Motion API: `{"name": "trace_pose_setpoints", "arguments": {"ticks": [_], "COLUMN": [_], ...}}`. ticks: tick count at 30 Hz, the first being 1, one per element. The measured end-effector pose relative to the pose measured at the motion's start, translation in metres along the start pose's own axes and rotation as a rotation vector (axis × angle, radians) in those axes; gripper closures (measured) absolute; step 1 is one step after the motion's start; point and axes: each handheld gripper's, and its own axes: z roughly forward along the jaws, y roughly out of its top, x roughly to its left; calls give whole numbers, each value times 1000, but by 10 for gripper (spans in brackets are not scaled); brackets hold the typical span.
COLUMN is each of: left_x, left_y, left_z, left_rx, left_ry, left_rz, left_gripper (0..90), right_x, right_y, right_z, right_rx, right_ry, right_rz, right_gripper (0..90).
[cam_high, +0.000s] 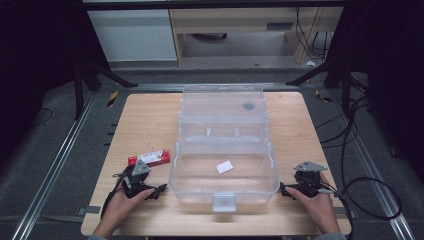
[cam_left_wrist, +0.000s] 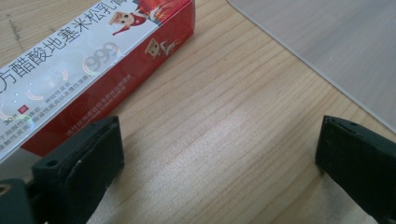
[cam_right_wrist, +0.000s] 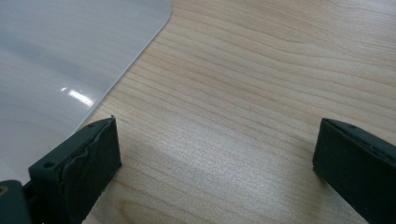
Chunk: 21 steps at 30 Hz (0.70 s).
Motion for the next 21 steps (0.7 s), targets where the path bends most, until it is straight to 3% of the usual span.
{"name": "trace_pose_setpoints", "arguments": {"ticks": [3, 7, 9, 11, 12, 15, 16, 17, 18, 21], "left_x": [1, 2, 12, 24, 24, 46, 61, 61, 74, 83], "left_y": [-1, 8, 20, 26, 26, 31, 34, 34, 35, 36], "left_z": [-3, -13, -22, -26, -26, -27, -26, -26, -24, -21], "left_rx": [-3, -20, -25, -17, -17, 13, 23, 23, 21, 24], "left_ry": [-17, 10, 56, 75, 75, 100, 131, 131, 125, 105], "left_rz": [0, 38, 69, 81, 81, 81, 81, 81, 60, 47], "left_gripper": [43, 51, 52, 59, 59, 67, 72, 71, 69, 58], "right_x": [0, 0, 0, 0, 0, 0, 0, 0, 0, 0], "right_y": [0, 0, 0, 0, 0, 0, 0, 0, 0, 0], "right_z": [0, 0, 0, 0, 0, 0, 0, 0, 0, 0], "right_rx": [0, 0, 0, 0, 0, 0, 0, 0, 0, 0], "right_ry": [0, 0, 0, 0, 0, 0, 0, 0, -1, -2], "right_rz": [0, 0, 0, -1, -1, 0, 0, 0, 0, 1], "right_gripper": [12, 13, 12, 12, 12, 12, 12, 12, 12, 12]}}
